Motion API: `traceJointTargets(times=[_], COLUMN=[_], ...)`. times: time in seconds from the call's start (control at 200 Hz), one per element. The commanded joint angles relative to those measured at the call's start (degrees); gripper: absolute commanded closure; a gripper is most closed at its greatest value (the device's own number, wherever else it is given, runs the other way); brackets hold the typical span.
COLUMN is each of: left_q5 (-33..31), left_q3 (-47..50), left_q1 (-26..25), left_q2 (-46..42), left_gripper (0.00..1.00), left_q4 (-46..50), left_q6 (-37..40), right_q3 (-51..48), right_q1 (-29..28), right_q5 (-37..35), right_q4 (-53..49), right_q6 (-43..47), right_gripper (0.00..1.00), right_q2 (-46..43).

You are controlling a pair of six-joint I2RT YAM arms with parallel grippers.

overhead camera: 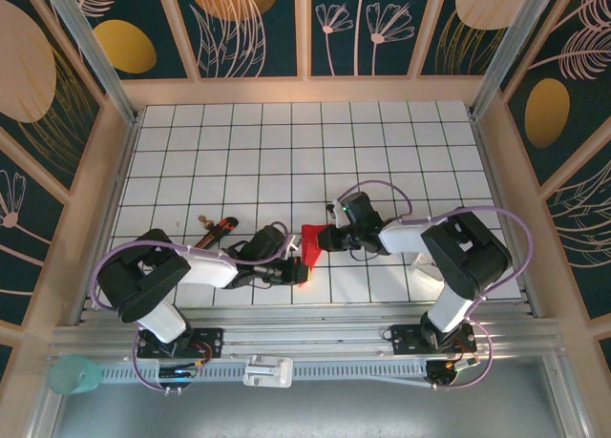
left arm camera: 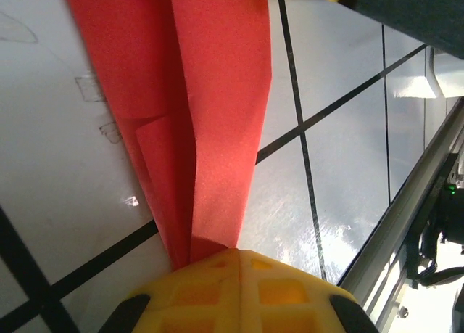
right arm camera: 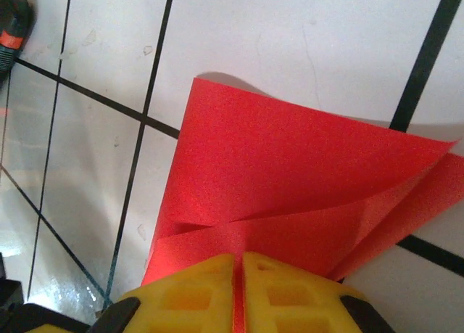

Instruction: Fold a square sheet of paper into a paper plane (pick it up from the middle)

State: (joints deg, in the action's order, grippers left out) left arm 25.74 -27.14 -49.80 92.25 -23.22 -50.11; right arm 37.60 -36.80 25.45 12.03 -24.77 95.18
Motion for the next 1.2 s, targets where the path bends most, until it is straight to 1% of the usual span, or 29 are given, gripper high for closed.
traceJointTargets(times=[0.0,0.13,0.275,0.395,0.545,0.711,0.971,1.191], left_q5=[0.76,1.23,1.5,1.59,1.66,1.75,2.0,1.86], left_q3=[3.21,3.49,3.23,3.17,3.14,2.97,2.79,3.23], left_q1=[0.16,0.24,0.33,0.37,0.34,0.32,0.33,0.35], left_q2=[1.09,1.69,1.97,2.06,2.15,2.31,2.5,3.18], left_gripper=[1.0,1.0,1.0,1.0,1.0,1.0,1.0,1.0], left_q4=[4.32,3.39,3.16,3.34,3.57,3.89,4.62,6.21], left_q6=[-2.23,-2.68,-2.76,-2.67,-2.39,-1.97,-1.22,0.45], right_q3=[0.79,-2.57,-7.46,-10.53,-11.5,-10.82,-7.82,-5.29], right_q1=[0.24,-0.04,-1.95,-4.71,-6.91,-8.18,-8.29,-5.81], right_q5=[3.55,6.24,5.36,4.59,4.08,4.08,4.01,1.98], right_q4=[-1.39,2.29,5.68,9.11,11.96,13.4,12.75,8.19], right_q6=[-2.01,-6.15,-10.64,-13.93,-16.04,-16.57,-15.12,-12.77], right_gripper=[0.88,0.87,0.89,0.91,0.93,0.93,0.94,0.96], right_q2=[-4.38,-8.14,-10.74,-10.74,-9.08,-7.1,-2.66,-0.15])
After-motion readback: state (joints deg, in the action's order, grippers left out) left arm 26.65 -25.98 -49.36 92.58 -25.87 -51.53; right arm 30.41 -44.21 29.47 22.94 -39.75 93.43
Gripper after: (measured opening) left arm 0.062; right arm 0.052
